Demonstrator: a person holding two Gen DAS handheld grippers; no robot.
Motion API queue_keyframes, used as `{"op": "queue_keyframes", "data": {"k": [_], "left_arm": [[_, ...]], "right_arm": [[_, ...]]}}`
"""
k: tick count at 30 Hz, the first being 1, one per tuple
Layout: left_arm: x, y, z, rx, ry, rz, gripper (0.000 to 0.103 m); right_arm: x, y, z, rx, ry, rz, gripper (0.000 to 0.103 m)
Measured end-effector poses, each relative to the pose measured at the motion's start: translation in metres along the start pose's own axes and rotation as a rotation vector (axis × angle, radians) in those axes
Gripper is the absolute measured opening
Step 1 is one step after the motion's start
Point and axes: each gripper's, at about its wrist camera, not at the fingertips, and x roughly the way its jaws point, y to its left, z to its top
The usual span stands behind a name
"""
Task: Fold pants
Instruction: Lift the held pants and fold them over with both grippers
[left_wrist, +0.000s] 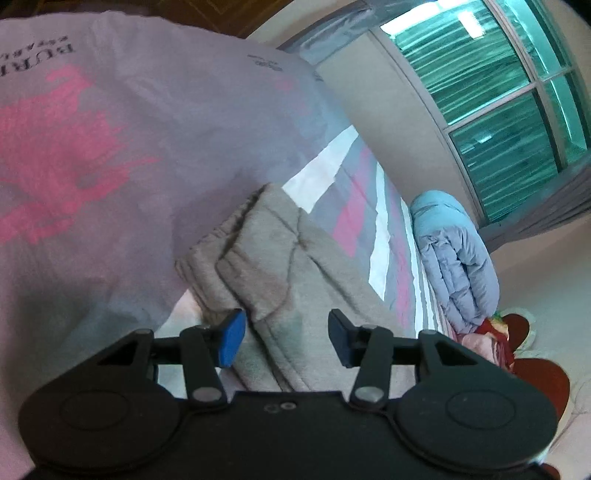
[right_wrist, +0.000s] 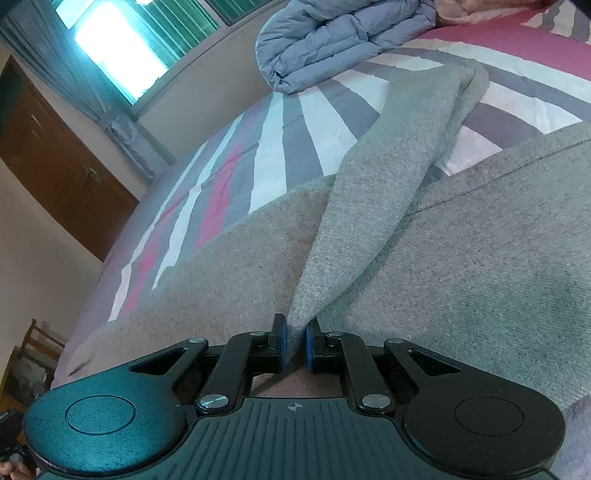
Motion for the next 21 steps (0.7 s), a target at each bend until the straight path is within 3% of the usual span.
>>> {"op": "queue_keyframes", "data": {"k": [4,8,10,15,18,20,21], "left_arm": [[0.014,0.001,0.007,0.015,0.001,0.057,0.037],[0.022,-0.003,0.016,0.049,-0.014,0.087,0.019],[0.024,-0.008,0.019,0.087,-0.013,0.089,0.015],[-0.002,-0.014,0.032,0.111,-0.082,-0.025,0.012],[0.005,0.002,0.031,0.127,-0.026,0.037,0.012],[0.018,0.017,0.024,0.127,0.028,0.09,0.012],[0.02,0.021,0.021,0.113,0.024,0.082,0.012]], "right_arm": [[0.001,0.002,0.001,-0.006,0.005,-0.001,0.01],[0.012,0.0,0.005,0.03,0.032,-0.019,0.01],[0.013,0.002,0.006,0.018,0.032,-0.018,0.009],[-0.018,0.019,0.01,-0.057,-0.056,0.072,0.005],[-0.048,0.028,-0.001,-0.114,-0.108,0.114,0.005],[-0.043,0.023,-0.016,-0.122,-0.061,0.089,0.005],[-0.032,0.019,-0.024,-0.126,-0.023,0.059,0.005]]}}
